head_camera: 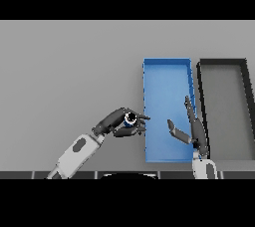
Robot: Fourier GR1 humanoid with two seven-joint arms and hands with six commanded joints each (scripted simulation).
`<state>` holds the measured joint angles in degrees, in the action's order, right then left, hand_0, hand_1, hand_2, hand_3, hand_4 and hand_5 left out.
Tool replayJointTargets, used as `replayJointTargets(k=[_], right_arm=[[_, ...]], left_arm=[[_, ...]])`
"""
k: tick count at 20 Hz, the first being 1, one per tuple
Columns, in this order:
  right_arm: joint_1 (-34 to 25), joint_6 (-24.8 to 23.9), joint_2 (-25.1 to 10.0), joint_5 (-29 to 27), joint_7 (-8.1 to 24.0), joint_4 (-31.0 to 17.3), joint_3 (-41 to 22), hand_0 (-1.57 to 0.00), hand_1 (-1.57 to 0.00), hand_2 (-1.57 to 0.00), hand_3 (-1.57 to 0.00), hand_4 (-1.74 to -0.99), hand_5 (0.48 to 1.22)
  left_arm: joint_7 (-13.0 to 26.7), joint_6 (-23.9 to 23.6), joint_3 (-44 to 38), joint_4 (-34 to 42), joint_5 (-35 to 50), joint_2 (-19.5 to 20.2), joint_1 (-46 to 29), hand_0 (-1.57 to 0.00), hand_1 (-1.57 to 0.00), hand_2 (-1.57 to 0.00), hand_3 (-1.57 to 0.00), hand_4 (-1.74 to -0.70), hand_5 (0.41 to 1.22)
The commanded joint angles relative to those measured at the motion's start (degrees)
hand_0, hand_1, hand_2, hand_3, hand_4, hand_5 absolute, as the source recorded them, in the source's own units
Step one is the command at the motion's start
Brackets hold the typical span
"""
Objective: Pick up the blue pipe and place it into the blue bin.
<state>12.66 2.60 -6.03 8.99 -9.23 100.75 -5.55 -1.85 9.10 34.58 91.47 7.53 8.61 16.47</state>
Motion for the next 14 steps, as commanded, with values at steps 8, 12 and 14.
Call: replayJointTargets(k=[8, 12, 14], right_arm=[[19.24, -12.70, 12.61, 8.11, -4.12, 9.31, -6.00, 0.00, 0.00, 0.00, 0.00, -1.197, 0.618], [18.05, -5.68, 9.60, 0.66, -3.19, 15.85, -6.41, 0.00, 0.00, 0.00, 0.00, -1.199, 0.593], [17.53, -1.19, 6.16, -1.80, 1.23, 19.81, -7.26, 0.00, 0.00, 0.00, 0.00, -1.215, 0.561]], left_arm=[[0.41, -0.01, 0.07, 0.66, -0.25, 0.33, -0.67, -1.57, -1.57, -1.57, -1.44, -1.73, 1.220], [0.83, 0.21, -0.70, 0.68, 0.00, 0.45, -0.14, -1.57, -1.57, -1.57, -1.44, -1.73, 1.221], [0.97, 0.72, 0.00, 0.06, -0.40, -0.01, -0.37, -1.57, -1.57, -1.57, -1.44, -1.73, 1.221]])
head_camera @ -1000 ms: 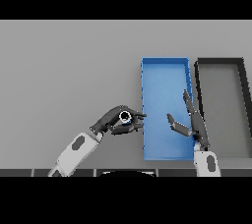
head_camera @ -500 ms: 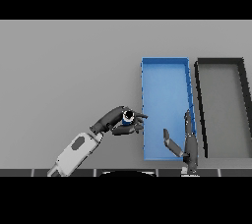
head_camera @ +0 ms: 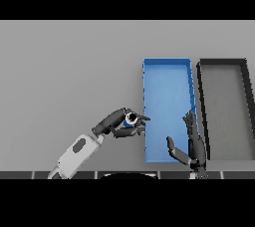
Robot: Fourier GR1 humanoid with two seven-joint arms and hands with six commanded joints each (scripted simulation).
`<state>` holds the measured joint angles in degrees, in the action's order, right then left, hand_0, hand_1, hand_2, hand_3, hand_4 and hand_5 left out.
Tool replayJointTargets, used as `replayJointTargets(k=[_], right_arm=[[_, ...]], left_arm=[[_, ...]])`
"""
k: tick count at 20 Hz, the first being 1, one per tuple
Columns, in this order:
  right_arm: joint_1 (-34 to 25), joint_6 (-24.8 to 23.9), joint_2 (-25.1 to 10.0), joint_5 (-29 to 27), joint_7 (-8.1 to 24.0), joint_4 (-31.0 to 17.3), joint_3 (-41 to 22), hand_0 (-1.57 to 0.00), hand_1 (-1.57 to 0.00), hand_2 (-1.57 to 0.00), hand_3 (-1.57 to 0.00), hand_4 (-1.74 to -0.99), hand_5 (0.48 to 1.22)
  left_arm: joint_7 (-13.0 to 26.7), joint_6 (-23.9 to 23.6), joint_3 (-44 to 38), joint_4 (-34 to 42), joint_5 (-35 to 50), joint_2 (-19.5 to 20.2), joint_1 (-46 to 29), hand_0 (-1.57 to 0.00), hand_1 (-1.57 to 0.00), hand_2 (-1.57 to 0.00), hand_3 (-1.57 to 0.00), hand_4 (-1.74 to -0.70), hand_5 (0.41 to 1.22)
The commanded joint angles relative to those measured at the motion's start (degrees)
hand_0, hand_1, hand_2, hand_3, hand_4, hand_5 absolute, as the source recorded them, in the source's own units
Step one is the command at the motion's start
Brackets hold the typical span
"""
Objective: Pick up the blue pipe and place it into the blue bin.
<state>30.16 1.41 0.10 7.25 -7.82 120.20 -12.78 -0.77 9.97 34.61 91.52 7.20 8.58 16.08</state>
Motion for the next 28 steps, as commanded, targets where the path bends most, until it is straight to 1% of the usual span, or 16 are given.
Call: replayJointTargets(k=[1, 3, 5, 6, 8, 10, 12, 13, 16, 18, 21, 23, 24, 26, 27, 28], right_arm=[[-0.57, 1.90, -1.42, -0.95, 3.22, 0.85, -0.16, 0.00, 0.00, 0.00, 0.00, -1.232, 0.550], [-2.63, 5.08, -3.44, -0.18, 7.98, 2.09, -2.24, 0.00, 0.00, 0.00, 0.00, -1.260, 0.523], [-6.60, 7.20, -5.13, 0.72, 12.77, 4.48, -4.00, 0.00, 0.00, 0.00, 0.00, -1.286, 0.520], [-9.48, 8.29, -5.39, 0.44, 14.46, 4.83, -4.68, 0.00, 0.00, 0.00, 0.00, -1.297, 0.523], [-14.23, 10.21, -6.07, -0.26, 19.51, 6.14, -5.66, 0.00, 0.00, 0.00, 0.00, -1.301, 0.520], [-18.08, 11.92, -6.48, -1.01, 23.33, 6.91, -6.91, 0.00, 0.00, 0.00, 0.00, -1.295, 0.522], [-23.69, 13.29, -6.27, -1.53, 26.16, 5.94, -7.95, 0.00, 0.00, 0.00, 0.00, -1.300, 0.529], [-25.82, 13.92, -6.52, -1.64, 27.95, 6.14, -8.43, 0.00, 0.00, 0.00, 0.00, -1.303, 0.532], [-31.79, 15.95, -6.46, -2.45, 30.68, 3.61, -9.50, 0.00, 0.00, 0.00, 0.00, -1.282, 0.530], [-35.63, 16.86, -5.62, -3.41, 31.99, 1.28, -9.76, 0.00, 0.00, 0.00, 0.00, -1.260, 0.531], [-41.30, 16.79, -4.20, -4.55, 32.90, -0.39, -9.31, 0.00, 0.00, 0.00, 0.00, -1.233, 0.528], [-42.81, 16.75, -3.12, -4.47, 33.84, -0.89, -10.39, 0.00, 0.00, 0.00, 0.00, -1.225, 0.515], [-44.50, 16.71, -2.88, -4.96, 35.18, -1.81, -9.65, 0.00, 0.00, 0.00, 0.00, -1.222, 0.512], [-46.44, 17.44, -2.54, -5.69, 36.38, -4.31, -8.97, 0.00, 0.00, -0.02, 0.00, -1.225, 0.511], [-47.83, 17.78, -2.27, -6.06, 36.27, -5.11, -8.76, 0.00, -0.01, -0.04, 0.00, -1.231, 0.512], [-49.13, 18.40, -2.31, -7.38, 36.47, -5.42, -8.19, -0.01, -0.04, -0.07, -0.01, -1.241, 0.516]], left_arm=[[-0.24, -0.30, -0.05, -0.23, -0.65, 0.09, -0.04, -1.57, -1.57, -1.57, -1.44, -1.73, 1.221], [-0.83, -0.55, -0.16, 0.59, -0.64, 0.02, -0.39, -1.57, -1.57, -1.57, -1.44, -1.73, 1.221], [-0.37, -0.36, 0.18, -0.14, -0.96, -0.52, -0.12, -1.57, -1.57, -1.57, -1.44, -1.73, 1.221], [-0.33, -0.15, 0.12, -0.15, -1.09, -0.19, -0.26, -1.57, -1.57, -1.57, -1.44, -1.73, 1.221], [-0.20, 0.00, -0.04, -0.29, -1.02, -0.48, 0.35, -1.57, -1.57, -1.57, -1.44, -1.73, 1.221], [0.31, -0.17, 0.07, -0.54, -1.62, -0.53, 0.93, -1.57, -1.57, -1.57, -1.44, -1.73, 1.221], [0.26, -0.11, -0.20, -1.03, -1.51, -0.83, 1.25, -1.57, -1.57, -1.57, -1.44, -1.73, 1.221], [-0.41, 0.02, -0.11, -1.14, -1.45, -0.77, 0.70, -1.57, -1.57, -1.57, -1.44, -1.73, 1.221], [-1.00, 0.96, -0.67, -2.00, -0.94, -0.54, 1.42, -1.57, -1.57, -1.57, -1.44, -1.73, 1.221], [-3.01, 1.93, -0.85, -1.63, -0.28, 0.04, 0.77, -1.57, -1.57, -1.57, -1.47, -1.73, 1.221], [-1.06, 2.69, -1.32, -1.68, 1.20, -0.46, 1.85, -1.57, -1.57, -1.57, -1.50, -1.73, 1.221], [-1.85, 3.27, -1.06, -2.02, 1.14, -0.43, 0.95, -1.57, -1.57, -1.57, -1.52, -1.73, 1.221], [-1.38, 3.46, -1.41, -2.23, 1.31, -0.15, 1.08, -1.57, -1.57, -1.57, -1.51, -1.73, 1.221], [-1.09, 3.77, -1.67, -2.06, 1.61, -0.03, 1.20, -1.57, -1.57, -1.57, -1.50, -1.73, 1.221], [-0.49, 4.05, -1.52, -1.32, 2.00, 0.06, 0.80, -1.57, -1.57, -1.57, -1.45, -1.72, 1.221], [-0.29, 4.69, -1.65, -0.92, 3.01, -0.04, 0.78, -1.57, -1.57, -1.57, -1.47, -1.72, 1.221]])
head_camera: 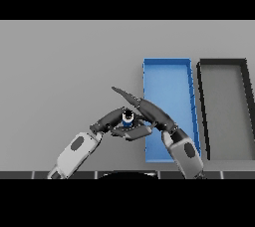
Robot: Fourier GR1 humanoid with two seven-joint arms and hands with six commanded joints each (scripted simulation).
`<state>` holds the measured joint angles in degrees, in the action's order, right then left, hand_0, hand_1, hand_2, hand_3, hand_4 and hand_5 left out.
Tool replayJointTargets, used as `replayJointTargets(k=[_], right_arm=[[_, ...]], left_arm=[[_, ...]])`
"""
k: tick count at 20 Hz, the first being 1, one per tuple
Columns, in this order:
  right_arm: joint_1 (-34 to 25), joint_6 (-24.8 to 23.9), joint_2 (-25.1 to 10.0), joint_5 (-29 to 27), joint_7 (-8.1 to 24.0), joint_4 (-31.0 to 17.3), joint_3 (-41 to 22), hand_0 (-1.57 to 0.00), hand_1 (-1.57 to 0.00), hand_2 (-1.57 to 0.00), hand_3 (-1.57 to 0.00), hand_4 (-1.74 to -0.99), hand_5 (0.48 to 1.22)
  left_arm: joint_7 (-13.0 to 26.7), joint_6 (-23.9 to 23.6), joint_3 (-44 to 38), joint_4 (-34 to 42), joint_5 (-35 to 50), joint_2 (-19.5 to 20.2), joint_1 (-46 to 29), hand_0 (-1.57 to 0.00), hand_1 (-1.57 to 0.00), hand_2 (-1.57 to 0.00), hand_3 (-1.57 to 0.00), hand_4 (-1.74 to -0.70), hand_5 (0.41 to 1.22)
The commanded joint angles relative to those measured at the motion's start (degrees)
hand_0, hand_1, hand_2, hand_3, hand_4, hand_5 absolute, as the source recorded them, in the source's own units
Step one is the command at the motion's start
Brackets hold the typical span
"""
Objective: Pick up the blue pipe and place it into the blue bin.
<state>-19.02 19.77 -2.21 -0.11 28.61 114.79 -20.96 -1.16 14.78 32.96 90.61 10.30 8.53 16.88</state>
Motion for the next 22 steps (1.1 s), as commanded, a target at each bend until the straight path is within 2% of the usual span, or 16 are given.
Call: replayJointTargets(k=[1, 2, 4, 5, 6, 7, 9, 11, 12, 14, 16, 17, 18, 19, 20, 22], right_arm=[[-1.52, 0.33, 0.31, -0.68, 0.93, -0.86, 0.24, -0.05, -0.08, -0.11, -0.04, -1.268, 0.519], [-2.51, 0.71, 0.81, -0.35, 1.13, -2.30, -0.15, -0.14, -0.17, -0.19, -0.11, -1.308, 0.523], [-2.96, 1.70, 1.13, -1.12, 1.78, -2.74, -0.68, -0.48, -0.50, -0.50, -0.37, -1.390, 0.538], [-3.59, 2.12, 1.50, -1.14, 1.88, -3.40, -1.22, -0.70, -0.71, -0.71, -0.56, -1.453, 0.551], [-4.09, 2.00, 2.29, -1.51, 1.99, -3.86, -1.61, -0.87, -0.89, -0.89, -0.70, -1.503, 0.573], [-4.25, 1.99, 2.71, -2.63, 1.34, -4.58, -1.00, -1.01, -1.02, -1.02, -0.83, -1.541, 0.604], [-3.77, 1.06, 3.37, -3.62, 2.19, -4.68, -0.47, -1.21, -1.22, -1.22, -1.10, -1.492, 0.706], [-2.37, 0.84, 3.95, -2.19, 0.22, -4.37, -1.26, -1.34, -1.35, -1.35, -1.27, -1.464, 0.891], [-2.14, 0.73, 3.89, -0.68, -1.87, -4.35, -1.63, -1.39, -1.39, -1.39, -1.33, -1.458, 0.957], [-2.57, 0.79, 3.87, 1.72, -3.68, -4.73, -1.89, -1.45, -1.46, -1.46, -1.42, -1.459, 1.052], [-2.68, 2.08, 3.77, 2.17, -3.66, -4.51, -1.28, -1.50, -1.50, -1.50, -1.47, -1.469, 1.113], [-1.91, 2.10, 4.58, 2.82, -4.94, -4.72, -1.54, -1.51, -1.51, -1.51, -1.49, -1.471, 1.135], [-1.62, 2.87, 5.21, 1.67, -3.96, -4.60, -1.30, -1.52, -1.52, -1.52, -1.51, -1.473, 1.152], [-0.99, 3.43, 5.97, 1.72, -2.98, -3.87, -1.71, -1.53, -1.53, -1.53, -1.52, -1.474, 1.166], [-0.44, 3.57, 6.57, 2.07, -2.24, -3.40, -1.76, -1.54, -1.54, -1.54, -1.53, -1.477, 1.177], [-0.08, 4.29, 7.29, 3.31, -2.10, -3.05, -1.89, -1.55, -1.55, -1.55, -1.54, -1.480, 1.193]], left_arm=[[0.00, 0.18, 0.34, -0.24, -0.25, -0.37, 0.05, -1.57, -1.57, -1.57, -1.40, -1.72, 1.221], [-2.04, -0.21, 0.15, -0.30, -2.02, 0.07, 0.42, -1.50, -1.39, -1.37, -1.15, -1.63, 1.221], [1.83, -2.01, 1.76, -0.65, -7.83, 1.46, 1.92, -0.99, -0.90, -0.87, -0.74, -1.59, 1.221], [0.84, -2.85, 1.45, -0.74, -8.71, 1.21, 2.14, -0.88, -0.83, -0.80, -0.67, -1.61, 1.221], [-0.03, -2.87, 1.25, -0.86, -8.46, 1.05, 2.13, -0.89, -0.87, -0.85, -0.66, -1.64, 1.221], [-0.33, -3.09, 0.98, -0.44, -7.35, 0.47, 0.84, -1.03, -1.01, -0.99, -0.62, -1.66, 1.192], [-2.14, -2.46, -0.04, 0.35, -4.02, -0.61, 0.03, -1.22, -1.21, -1.20, -0.52, -1.69, 1.203], [-3.18, -1.52, -0.28, 0.44, -2.34, -0.42, -1.22, -1.35, -1.34, -1.33, -0.53, -1.71, 1.209], [-1.58, -1.72, -0.09, 0.54, -2.66, -0.99, -0.42, -1.39, -1.39, -1.38, -0.55, -1.71, 1.212], [-1.02, -2.09, -0.10, 0.43, -3.11, -0.78, 0.04, -1.46, -1.45, -1.45, -0.59, -1.72, 1.215], [-1.76, -2.45, 0.14, -0.31, -3.63, -0.16, 0.89, -1.50, -1.45, -1.49, -0.53, -1.73, 1.217], [-1.13, -2.58, 0.09, -0.76, -3.53, -0.07, 1.87, -1.51, -1.42, -1.51, -0.51, -1.73, 1.218], [-2.25, -2.58, 0.64, -0.56, -3.62, 0.50, 1.52, -1.50, -1.36, -1.52, -0.51, -1.73, 1.219], [-3.93, -2.07, 0.96, -0.93, -4.01, 0.78, 1.64, -1.43, -1.22, -1.35, -0.53, -1.64, 1.219], [-4.87, -1.61, 1.39, -0.72, -4.61, 1.39, 1.36, -1.41, -1.19, -1.24, -0.52, -1.54, 1.219], [-3.26, 0.00, 1.66, -0.23, -4.70, 2.15, 1.53, -0.98, -0.80, -0.82, -0.33, -1.34, 1.220]])
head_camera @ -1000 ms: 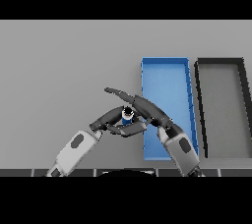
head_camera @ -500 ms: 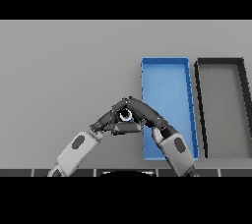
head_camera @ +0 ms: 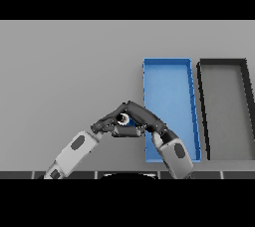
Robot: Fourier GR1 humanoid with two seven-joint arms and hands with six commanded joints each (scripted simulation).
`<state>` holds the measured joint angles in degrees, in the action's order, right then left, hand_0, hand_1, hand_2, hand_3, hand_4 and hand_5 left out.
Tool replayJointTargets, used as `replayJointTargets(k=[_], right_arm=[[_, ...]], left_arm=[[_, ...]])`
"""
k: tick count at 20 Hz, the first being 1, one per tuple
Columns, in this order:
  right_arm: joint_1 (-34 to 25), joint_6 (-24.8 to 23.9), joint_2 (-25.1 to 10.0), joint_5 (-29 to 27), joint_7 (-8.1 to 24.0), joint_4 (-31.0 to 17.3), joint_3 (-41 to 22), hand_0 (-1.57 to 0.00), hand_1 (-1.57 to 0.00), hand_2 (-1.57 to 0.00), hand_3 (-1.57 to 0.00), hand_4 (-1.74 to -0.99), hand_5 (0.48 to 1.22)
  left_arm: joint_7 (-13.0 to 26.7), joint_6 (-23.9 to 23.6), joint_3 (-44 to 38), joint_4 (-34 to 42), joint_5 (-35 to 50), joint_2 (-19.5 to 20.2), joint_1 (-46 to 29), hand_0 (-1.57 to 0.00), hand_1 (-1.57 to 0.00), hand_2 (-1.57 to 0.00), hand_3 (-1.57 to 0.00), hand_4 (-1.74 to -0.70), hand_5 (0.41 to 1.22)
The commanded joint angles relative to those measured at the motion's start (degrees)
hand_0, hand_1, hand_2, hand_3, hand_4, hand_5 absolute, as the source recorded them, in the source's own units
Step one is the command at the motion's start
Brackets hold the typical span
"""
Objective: Pick up the blue pipe and place it into the blue bin.
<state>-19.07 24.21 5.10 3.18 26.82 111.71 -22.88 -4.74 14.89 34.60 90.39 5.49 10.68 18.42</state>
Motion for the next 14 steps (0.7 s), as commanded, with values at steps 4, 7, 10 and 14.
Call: replayJointTargets(k=[4, 7, 10, 14], right_arm=[[-0.21, 0.76, 2.07, 0.62, 2.08, 0.23, 0.94, -1.56, -1.56, -1.56, -1.56, -1.483, 1.209], [0.91, 2.13, 3.38, 0.97, 0.45, 0.78, 1.85, -1.57, -1.57, -1.57, -1.57, -1.484, 1.215], [1.28, 2.52, 4.34, 2.04, -1.78, 0.93, 2.11, -1.57, -1.57, -1.57, -1.57, -1.485, 1.218], [1.07, 2.88, 5.08, 3.84, -3.23, 0.76, 3.20, -1.57, -1.57, -1.57, -1.57, -1.487, 1.220]], left_arm=[[0.37, 3.39, -0.80, -0.95, -1.87, 0.44, 0.73, -0.40, -0.33, -0.33, -0.14, -1.05, 1.118], [-0.36, 1.34, -0.42, -1.58, -4.45, -0.01, -0.07, -0.20, -0.17, -0.17, -0.07, -0.91, 0.901], [2.11, 0.65, -1.11, -1.55, -4.75, 0.83, 0.30, -0.10, -0.09, -0.09, -0.03, -0.84, 0.754], [2.48, 0.25, -1.33, -1.51, -3.77, 0.28, -0.94, -0.04, -0.03, -0.04, -0.01, -0.84, 0.636]])
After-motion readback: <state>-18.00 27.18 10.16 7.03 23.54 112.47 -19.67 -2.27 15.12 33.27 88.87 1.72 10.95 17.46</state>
